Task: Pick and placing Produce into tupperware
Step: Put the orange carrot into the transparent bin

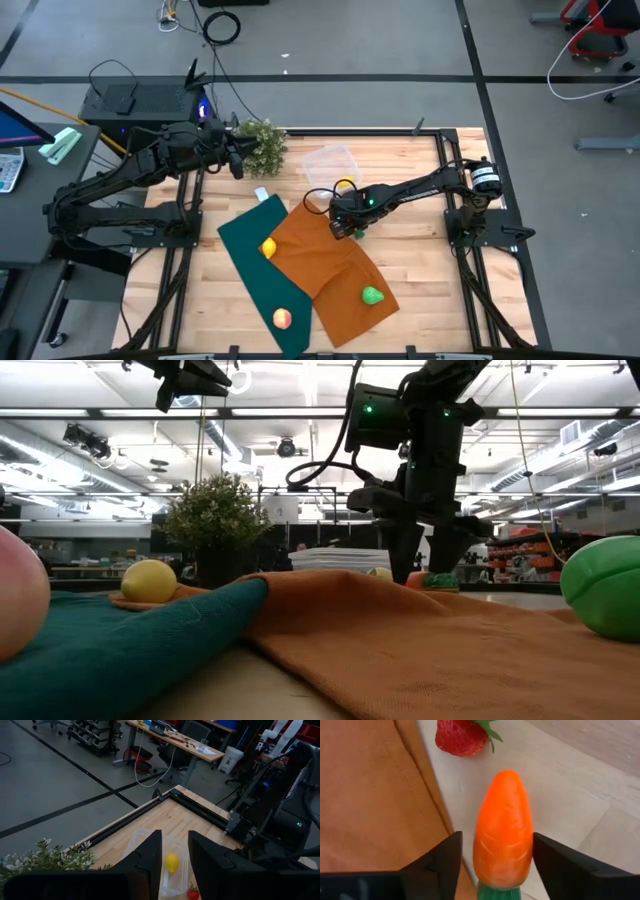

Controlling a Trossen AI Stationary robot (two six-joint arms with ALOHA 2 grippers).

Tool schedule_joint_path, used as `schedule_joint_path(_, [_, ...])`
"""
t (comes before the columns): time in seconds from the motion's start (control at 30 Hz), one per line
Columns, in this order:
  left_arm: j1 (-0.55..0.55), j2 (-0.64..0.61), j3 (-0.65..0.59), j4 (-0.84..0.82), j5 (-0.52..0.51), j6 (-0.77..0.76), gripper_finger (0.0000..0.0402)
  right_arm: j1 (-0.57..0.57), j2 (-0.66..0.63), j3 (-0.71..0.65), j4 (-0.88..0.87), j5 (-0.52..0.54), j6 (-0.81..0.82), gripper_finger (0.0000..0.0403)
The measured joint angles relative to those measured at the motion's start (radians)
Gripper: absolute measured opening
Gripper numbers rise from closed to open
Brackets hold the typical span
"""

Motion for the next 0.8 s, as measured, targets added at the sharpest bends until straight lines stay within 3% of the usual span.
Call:
schedule_joint_path(0.33, [0.0,0.0,0.0,0.0,0.0,0.0,0.0103,0.0,-0.002,0.0,0.0,-0.012,0.0,0.0134])
schedule_joint_path(0.8, [0.0,0.0,0.0,0.0,0.0,0.0,0.0103,0.0,-0.004,0.051,-0.073,-0.049,-0.015,0.0128])
